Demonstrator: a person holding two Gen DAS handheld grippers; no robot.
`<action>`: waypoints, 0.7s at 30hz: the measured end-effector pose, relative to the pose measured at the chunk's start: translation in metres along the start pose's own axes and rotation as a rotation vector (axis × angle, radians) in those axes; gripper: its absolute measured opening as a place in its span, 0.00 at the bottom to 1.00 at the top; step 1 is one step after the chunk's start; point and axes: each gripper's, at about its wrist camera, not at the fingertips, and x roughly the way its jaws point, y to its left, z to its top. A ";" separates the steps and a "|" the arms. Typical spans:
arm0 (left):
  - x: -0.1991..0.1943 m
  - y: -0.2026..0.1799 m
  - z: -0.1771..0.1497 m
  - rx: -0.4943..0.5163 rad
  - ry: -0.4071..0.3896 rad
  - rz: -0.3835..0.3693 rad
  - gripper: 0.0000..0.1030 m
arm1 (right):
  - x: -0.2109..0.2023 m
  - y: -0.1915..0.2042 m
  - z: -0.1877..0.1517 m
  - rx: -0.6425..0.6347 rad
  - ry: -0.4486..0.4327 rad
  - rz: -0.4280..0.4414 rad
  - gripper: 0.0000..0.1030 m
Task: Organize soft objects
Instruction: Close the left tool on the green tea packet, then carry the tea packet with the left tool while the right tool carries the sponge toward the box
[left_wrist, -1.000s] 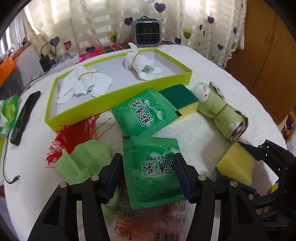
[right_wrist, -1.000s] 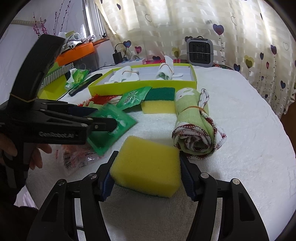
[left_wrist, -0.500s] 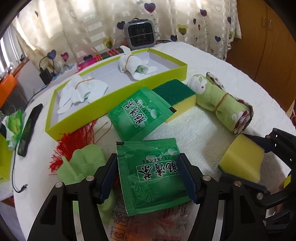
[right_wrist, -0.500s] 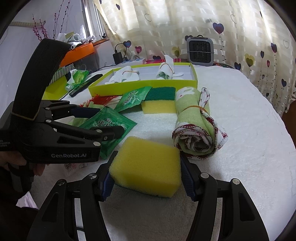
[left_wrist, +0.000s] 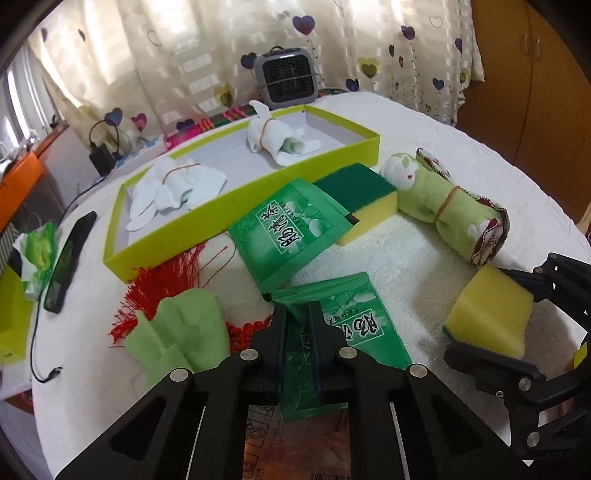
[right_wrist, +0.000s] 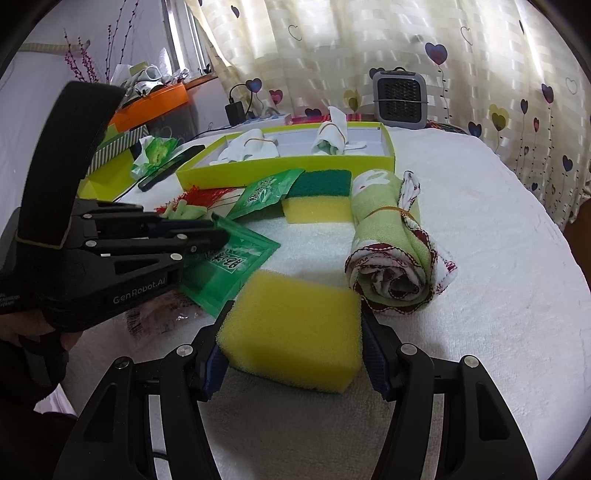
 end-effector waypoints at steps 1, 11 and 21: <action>-0.001 0.000 -0.001 -0.003 -0.004 -0.001 0.09 | 0.000 0.001 0.000 -0.003 0.000 -0.003 0.60; -0.008 0.015 -0.004 -0.102 -0.032 -0.138 0.08 | -0.003 0.001 -0.001 0.000 -0.011 -0.007 0.59; -0.027 0.027 0.000 -0.140 -0.093 -0.169 0.05 | -0.011 0.001 0.004 0.015 -0.046 -0.004 0.56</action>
